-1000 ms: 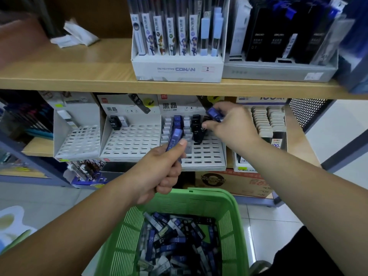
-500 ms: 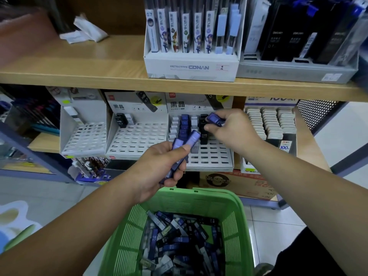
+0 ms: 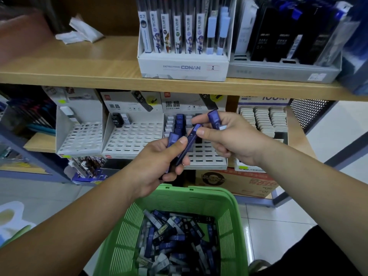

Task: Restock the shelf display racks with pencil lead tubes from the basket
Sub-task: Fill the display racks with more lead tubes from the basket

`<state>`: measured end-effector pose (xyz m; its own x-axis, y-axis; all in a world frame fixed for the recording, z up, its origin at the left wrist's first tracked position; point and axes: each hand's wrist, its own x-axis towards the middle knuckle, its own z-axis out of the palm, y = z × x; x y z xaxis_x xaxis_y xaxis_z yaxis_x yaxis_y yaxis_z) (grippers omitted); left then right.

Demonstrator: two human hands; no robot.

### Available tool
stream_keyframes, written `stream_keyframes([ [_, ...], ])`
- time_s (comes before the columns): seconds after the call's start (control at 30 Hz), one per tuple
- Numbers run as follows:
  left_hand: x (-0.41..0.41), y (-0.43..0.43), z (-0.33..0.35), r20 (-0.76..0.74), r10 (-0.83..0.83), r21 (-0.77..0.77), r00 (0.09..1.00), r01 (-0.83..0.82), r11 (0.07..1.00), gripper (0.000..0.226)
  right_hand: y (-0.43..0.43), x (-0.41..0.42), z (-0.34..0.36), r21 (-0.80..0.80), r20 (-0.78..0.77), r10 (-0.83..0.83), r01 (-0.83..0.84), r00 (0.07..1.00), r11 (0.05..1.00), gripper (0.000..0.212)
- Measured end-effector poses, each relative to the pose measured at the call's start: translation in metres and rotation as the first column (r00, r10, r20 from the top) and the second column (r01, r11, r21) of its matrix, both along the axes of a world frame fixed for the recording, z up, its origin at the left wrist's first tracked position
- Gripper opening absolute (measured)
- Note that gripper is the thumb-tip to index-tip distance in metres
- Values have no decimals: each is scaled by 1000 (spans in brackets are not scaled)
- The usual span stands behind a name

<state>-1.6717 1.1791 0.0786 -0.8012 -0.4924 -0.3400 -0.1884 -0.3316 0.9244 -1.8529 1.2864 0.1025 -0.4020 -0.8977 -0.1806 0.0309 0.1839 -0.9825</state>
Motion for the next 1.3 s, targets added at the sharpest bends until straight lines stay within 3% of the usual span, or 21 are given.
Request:
stream_keyframes([
  [0.17,8,-1,-4,199,142,-228,970,-95,969,26,5,-5,6,-5,-240,-144,147,960,989,11],
  [0.33,14,-6,-1,234,205,-188,950,-162,969,15,5,-10,1,-20,-390,-238,250,890,968,10],
  [0.5,12,-3,-6,322,112,-297,940,-12,955,12,3,-15,0,38,-541,-221,286,812,957,6],
  [0.63,2,12,-23,326,-20,-372,945,148,917,13,4,-26,0,19,-705,-193,290,683,957,11],
  [0.73,-13,19,-34,311,-50,-404,949,180,897,16,1,-36,-2,25,-805,-165,311,570,950,11],
  [0.93,-26,14,-48,334,15,-448,943,145,882,23,-16,-43,-13,68,-819,-150,353,554,933,10],
  [1.17,-19,13,-47,359,6,-467,933,175,867,19,-31,-46,-4,251,-864,51,341,501,906,13],
  [1.3,-16,10,-43,351,-32,-307,936,147,940,21,-35,-42,2,288,-889,107,363,445,886,20],
])
